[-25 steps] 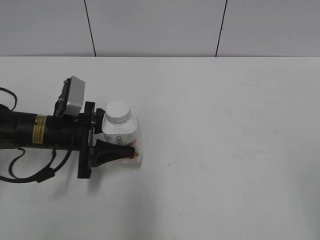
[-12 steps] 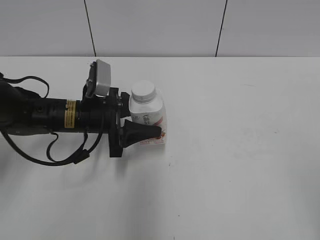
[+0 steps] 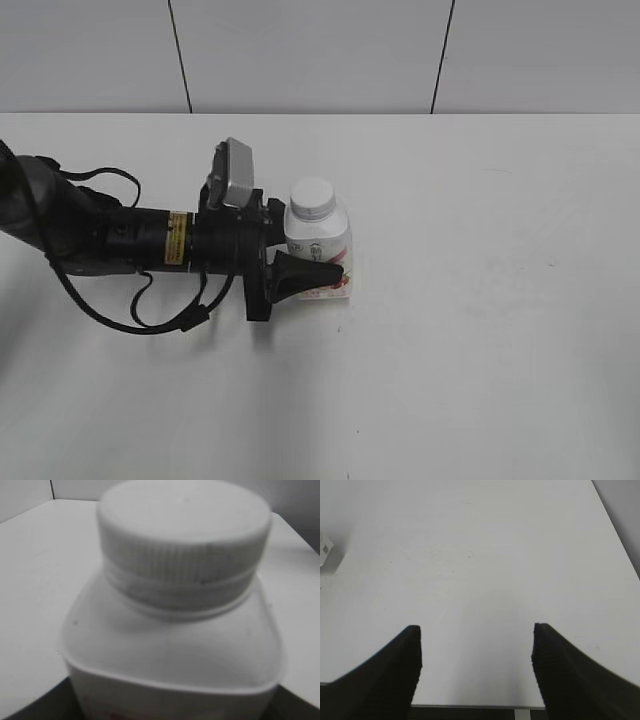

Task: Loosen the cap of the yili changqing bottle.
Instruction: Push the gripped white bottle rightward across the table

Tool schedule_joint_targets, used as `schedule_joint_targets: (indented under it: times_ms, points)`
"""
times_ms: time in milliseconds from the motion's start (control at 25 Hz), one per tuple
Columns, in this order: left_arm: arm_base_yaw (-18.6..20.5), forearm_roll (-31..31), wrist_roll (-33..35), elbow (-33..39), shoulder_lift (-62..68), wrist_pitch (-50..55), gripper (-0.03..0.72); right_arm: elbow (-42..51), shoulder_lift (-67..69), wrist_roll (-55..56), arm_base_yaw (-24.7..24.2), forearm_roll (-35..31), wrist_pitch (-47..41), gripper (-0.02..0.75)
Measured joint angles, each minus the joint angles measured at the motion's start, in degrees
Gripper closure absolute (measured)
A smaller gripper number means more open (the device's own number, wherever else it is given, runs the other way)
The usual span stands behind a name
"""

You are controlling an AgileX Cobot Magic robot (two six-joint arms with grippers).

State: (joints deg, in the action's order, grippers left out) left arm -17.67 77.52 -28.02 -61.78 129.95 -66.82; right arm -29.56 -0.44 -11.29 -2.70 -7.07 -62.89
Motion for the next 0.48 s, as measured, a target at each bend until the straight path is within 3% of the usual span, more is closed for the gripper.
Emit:
schedule_joint_targets:
  times_ms: [480]
  points:
    - [-0.1,-0.2,0.0,-0.5,1.8,0.0,0.274,0.0,0.0,0.0,0.0,0.0,0.0,0.192]
